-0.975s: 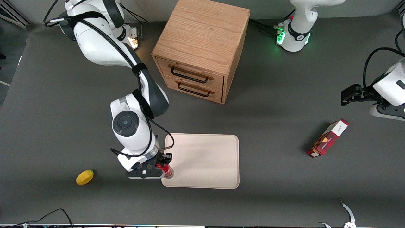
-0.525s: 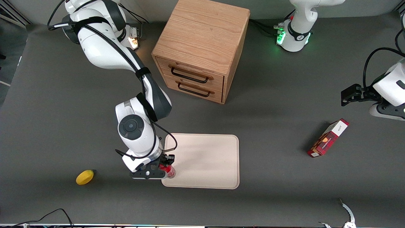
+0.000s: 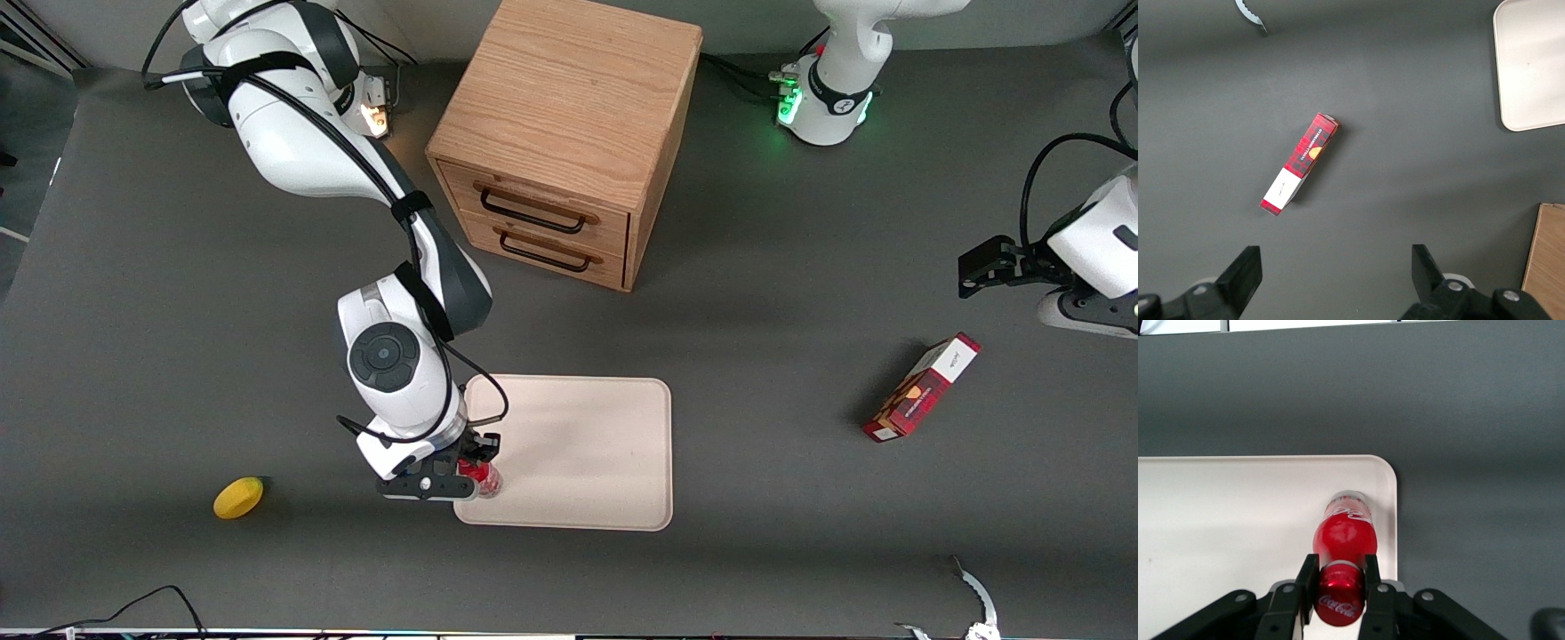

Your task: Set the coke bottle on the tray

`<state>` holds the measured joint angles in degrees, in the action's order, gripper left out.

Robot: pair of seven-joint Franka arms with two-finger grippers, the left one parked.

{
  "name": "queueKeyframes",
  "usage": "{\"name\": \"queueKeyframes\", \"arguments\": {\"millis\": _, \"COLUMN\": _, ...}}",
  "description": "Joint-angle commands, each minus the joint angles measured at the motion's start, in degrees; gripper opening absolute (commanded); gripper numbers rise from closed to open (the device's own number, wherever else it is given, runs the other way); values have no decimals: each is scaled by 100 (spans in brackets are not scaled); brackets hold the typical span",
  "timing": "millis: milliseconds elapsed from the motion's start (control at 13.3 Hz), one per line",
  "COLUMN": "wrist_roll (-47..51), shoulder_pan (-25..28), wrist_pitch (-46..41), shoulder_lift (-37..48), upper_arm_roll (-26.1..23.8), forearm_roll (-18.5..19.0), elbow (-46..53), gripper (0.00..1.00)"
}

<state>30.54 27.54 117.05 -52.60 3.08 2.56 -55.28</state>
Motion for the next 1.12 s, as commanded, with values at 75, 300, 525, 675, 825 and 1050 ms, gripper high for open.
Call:
{"name": "queueKeyframes", "arguments": {"millis": 75, "wrist_roll": 189, "shoulder_pan": 49, "wrist_pitch": 28, "shoulder_lift": -137, "upper_arm_roll": 26, "forearm_roll": 25, "elbow": 202, "gripper": 65}}
{"name": "queueKeyframes", "arguments": {"millis": 300, "wrist_roll": 224, "shoulder_pan": 67, "wrist_pitch": 28, "shoulder_lift": -137, "upper_arm_roll": 35, "forearm_roll": 25, "elbow": 202, "gripper": 100}}
{"name": "queueKeyframes", "arguments": {"millis": 525, "wrist_roll": 242, "shoulder_pan": 6, "wrist_pitch": -86, "shoulder_lift": -23, "upper_arm_roll": 26, "forearm_roll": -1, "elbow": 202, "gripper": 100}}
{"name": "queueKeyframes", "arguments": {"millis": 675, "wrist_roll": 181, "shoulder_pan": -47, "wrist_pitch": -541, "shoulder_lift": 231, "upper_arm_roll": 18, "forearm_roll": -19, "elbow": 202, "gripper": 100}}
{"name": "queueKeyframes", "arguments": {"millis": 825, "wrist_roll": 24, "shoulder_pan": -274, "wrist_pitch": -1120, "shoulder_lift": 661, "upper_arm_roll": -43, "forearm_roll": -37, "elbow": 62, "gripper": 100}}
{"name": "queueKeyframes", "arguments": {"millis": 1050, "wrist_roll": -714, "shoulder_pan": -906, "wrist_pitch": -1894, "shoulder_lift": 1442, "upper_arm_roll": -447, "forearm_roll": -80, "elbow": -489, "gripper": 100}}
